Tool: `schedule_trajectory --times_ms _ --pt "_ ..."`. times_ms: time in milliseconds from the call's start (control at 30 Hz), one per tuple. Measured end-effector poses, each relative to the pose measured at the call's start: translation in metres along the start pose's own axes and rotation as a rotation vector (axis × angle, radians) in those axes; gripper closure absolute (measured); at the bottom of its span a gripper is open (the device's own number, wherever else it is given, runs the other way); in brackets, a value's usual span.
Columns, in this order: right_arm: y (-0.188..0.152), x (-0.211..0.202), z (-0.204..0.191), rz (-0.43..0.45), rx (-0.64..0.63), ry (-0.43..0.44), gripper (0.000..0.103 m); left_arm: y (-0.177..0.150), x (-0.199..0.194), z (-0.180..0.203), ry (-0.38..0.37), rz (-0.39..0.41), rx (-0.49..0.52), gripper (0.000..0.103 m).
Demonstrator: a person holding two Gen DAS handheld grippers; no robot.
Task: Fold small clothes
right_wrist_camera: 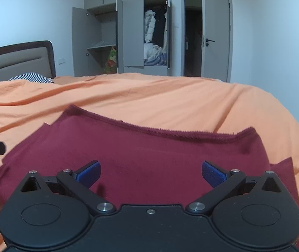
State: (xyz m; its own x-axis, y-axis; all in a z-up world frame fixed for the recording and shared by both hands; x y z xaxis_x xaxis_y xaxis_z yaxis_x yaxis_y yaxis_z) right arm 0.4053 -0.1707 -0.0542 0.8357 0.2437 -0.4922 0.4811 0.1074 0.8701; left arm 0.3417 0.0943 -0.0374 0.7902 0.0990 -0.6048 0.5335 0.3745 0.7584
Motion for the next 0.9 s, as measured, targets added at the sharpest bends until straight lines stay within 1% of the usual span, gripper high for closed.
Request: schedule_trajectory --times_ms 100,167,267,400,500,633,900 --pt "-0.009 0.011 0.002 -0.026 0.012 -0.014 0.001 -0.014 0.0 -0.005 -0.024 0.008 -0.042 0.0" --pt "-0.019 0.019 0.004 -0.049 0.026 -0.013 0.001 -0.025 0.001 -0.007 -0.043 -0.002 -0.07 0.0" --pt "-0.029 0.026 0.008 -0.051 0.063 -0.002 0.001 -0.038 0.001 -0.008 -0.061 -0.006 -0.096 0.0" --pt "-0.034 0.029 0.01 -0.056 0.078 0.008 0.0 -0.053 0.0 -0.005 -0.053 0.033 -0.044 0.0" --pt "-0.038 0.029 0.013 -0.044 0.091 0.015 0.0 -0.059 0.003 0.0 -0.022 0.045 0.009 0.0" --pt "-0.041 0.029 0.013 -0.028 0.096 0.017 0.0 -0.063 0.006 0.004 0.011 0.057 0.048 0.0" --pt "-0.043 0.027 0.014 -0.019 0.1 0.021 0.0 -0.064 0.008 0.001 0.015 0.072 0.066 0.0"
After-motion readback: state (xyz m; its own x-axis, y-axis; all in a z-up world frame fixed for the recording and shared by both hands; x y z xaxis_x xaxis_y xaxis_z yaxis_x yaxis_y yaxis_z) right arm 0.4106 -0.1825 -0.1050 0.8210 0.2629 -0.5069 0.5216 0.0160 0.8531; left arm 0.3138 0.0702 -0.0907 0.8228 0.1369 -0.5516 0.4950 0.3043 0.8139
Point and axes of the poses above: each gripper's, at about its wrist camera, not at the fingertips, and x roughly the way its jaws point, z to its right, y to its top, the point moved 5 cm from there along x, roughly the way its jaws point, and after that the axes turned 3 degrees about y, right-handed, at the moved point
